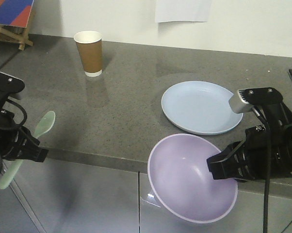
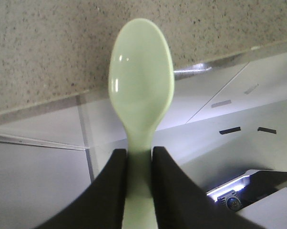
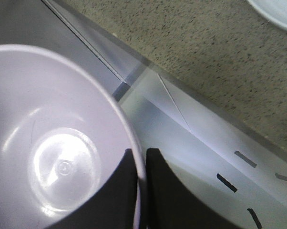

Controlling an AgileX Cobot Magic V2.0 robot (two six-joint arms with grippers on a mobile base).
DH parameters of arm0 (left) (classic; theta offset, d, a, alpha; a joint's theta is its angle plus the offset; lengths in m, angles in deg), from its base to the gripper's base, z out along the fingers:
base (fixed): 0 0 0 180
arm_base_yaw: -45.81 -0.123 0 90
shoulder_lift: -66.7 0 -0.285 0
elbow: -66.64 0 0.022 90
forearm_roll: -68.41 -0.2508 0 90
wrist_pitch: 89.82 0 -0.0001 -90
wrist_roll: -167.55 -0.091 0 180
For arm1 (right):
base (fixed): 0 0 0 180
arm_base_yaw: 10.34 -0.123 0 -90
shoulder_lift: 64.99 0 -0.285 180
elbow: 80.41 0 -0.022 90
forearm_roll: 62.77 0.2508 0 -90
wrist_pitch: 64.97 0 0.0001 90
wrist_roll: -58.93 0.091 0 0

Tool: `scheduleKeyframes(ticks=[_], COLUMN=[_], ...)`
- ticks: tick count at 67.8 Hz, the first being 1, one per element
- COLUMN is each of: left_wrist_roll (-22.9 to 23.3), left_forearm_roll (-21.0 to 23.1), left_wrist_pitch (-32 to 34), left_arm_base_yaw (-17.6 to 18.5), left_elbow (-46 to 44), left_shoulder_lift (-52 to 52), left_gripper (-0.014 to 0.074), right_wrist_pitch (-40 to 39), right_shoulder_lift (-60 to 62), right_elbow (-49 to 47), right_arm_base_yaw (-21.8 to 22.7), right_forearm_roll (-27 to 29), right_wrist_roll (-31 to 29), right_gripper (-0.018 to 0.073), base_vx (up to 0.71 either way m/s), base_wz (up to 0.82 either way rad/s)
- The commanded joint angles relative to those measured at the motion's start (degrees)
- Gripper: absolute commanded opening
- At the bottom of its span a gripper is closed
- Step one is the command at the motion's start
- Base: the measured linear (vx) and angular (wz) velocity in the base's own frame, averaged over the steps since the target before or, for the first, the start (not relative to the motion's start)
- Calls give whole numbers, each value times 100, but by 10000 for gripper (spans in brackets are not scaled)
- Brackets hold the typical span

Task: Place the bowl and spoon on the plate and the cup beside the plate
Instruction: 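Drive closer, bringing the held lavender bowl over the blue plate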

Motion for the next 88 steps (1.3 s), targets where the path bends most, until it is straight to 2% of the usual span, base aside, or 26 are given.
scheduleKeyframes(ticks=[1,88], left_wrist_roll=[43,43], left_forearm_roll=[54,54], left_wrist_pitch=[274,274], left_arm_base_yaw=[21,21], left_elbow=[-127,-127], left_shoulder_lift=[-150,-150], left_gripper=[83,83], right_wrist_pitch=[-232,-232], right_shoulder_lift=[116,116], right_elbow=[-154,-154], right_arm_base_yaw=[10,10], right_forearm_roll=[156,156], right_wrist_roll=[-36,-36], right_gripper=[-1,-1], base_vx=[10,8], base_wz=[-9,-11])
